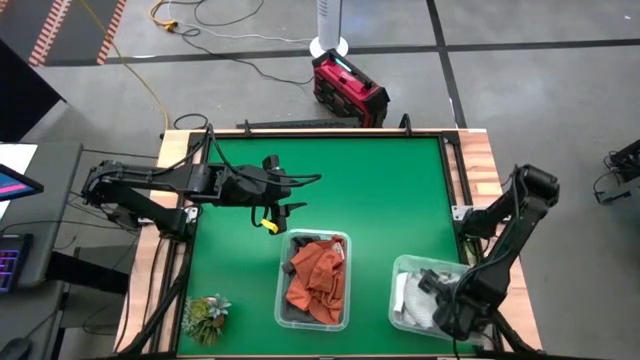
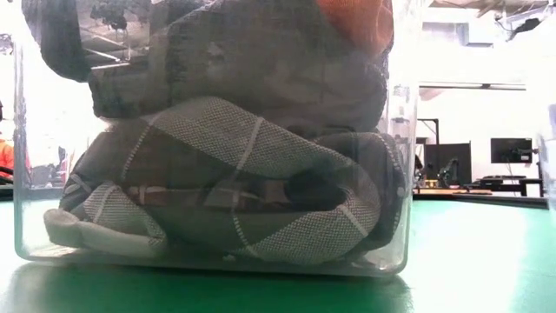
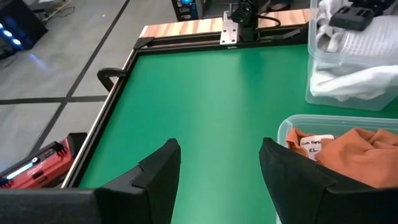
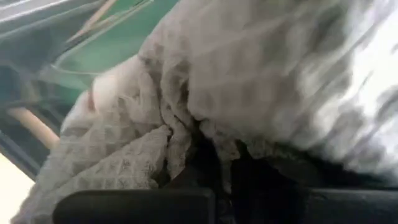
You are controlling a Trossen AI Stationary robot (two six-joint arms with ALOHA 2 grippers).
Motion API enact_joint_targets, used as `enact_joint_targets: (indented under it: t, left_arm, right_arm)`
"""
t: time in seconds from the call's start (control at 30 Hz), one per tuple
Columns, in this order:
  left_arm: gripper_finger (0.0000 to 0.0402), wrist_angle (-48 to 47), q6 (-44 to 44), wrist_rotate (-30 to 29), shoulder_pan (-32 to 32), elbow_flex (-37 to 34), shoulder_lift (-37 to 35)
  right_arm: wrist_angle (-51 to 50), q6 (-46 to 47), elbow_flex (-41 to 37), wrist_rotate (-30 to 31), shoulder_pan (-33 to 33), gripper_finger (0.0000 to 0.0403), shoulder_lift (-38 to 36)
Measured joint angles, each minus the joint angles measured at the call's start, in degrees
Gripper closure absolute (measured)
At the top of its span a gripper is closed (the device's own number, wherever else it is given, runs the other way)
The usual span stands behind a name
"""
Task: Sort towels by color in basket
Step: Put the light grey towel into the right transparent bin
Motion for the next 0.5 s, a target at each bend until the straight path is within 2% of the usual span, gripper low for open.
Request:
enact_joint_targets:
  t: [0.3, 0.5]
  left_arm:
    - [0.0193, -0.12, 0.03, 0.01, 0.01, 0.0, 0.0]
    - [0.0193, -0.21, 0.09, -0.01, 0.01, 0.0, 0.0]
  right_arm:
    - [-2.02, -9.92, 0.84, 1.63, -5.6, 0.0363, -1.53]
    - [-1.11, -15.21, 0.51, 1.99, -6.59, 0.0363, 1.96]
